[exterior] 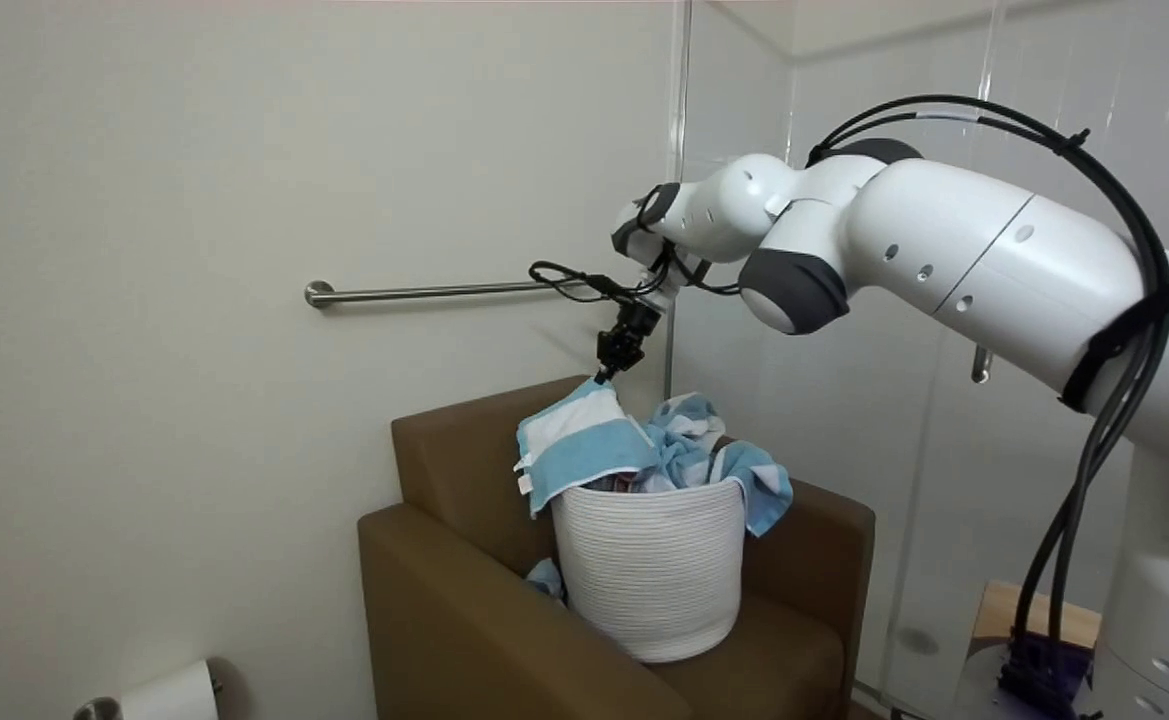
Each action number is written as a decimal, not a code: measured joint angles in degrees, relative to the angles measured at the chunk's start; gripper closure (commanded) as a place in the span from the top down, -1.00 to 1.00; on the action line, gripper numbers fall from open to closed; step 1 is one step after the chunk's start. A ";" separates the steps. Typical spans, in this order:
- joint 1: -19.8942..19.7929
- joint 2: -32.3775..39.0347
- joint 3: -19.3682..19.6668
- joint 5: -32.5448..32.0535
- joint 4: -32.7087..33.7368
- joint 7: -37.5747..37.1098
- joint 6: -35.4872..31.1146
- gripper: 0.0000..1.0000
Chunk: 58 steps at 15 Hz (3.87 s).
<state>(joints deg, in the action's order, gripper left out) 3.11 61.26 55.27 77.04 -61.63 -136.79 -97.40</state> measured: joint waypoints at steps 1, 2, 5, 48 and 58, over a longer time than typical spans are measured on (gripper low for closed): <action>-0.02 -1.25 0.68 0.64 -2.08 0.00 -0.25 -0.80; -0.05 -2.51 1.46 1.48 -4.28 -0.01 -0.39 -0.80; -0.62 -6.24 3.98 3.20 -10.52 -0.39 -0.41 -0.80; 24.30 19.20 16.32 4.62 -24.82 -13.02 -14.72 1.00; 49.97 1.95 30.65 6.16 -53.10 -13.02 -16.56 1.00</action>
<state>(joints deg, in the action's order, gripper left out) 53.07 63.22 85.92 83.20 -114.73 -149.81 -113.96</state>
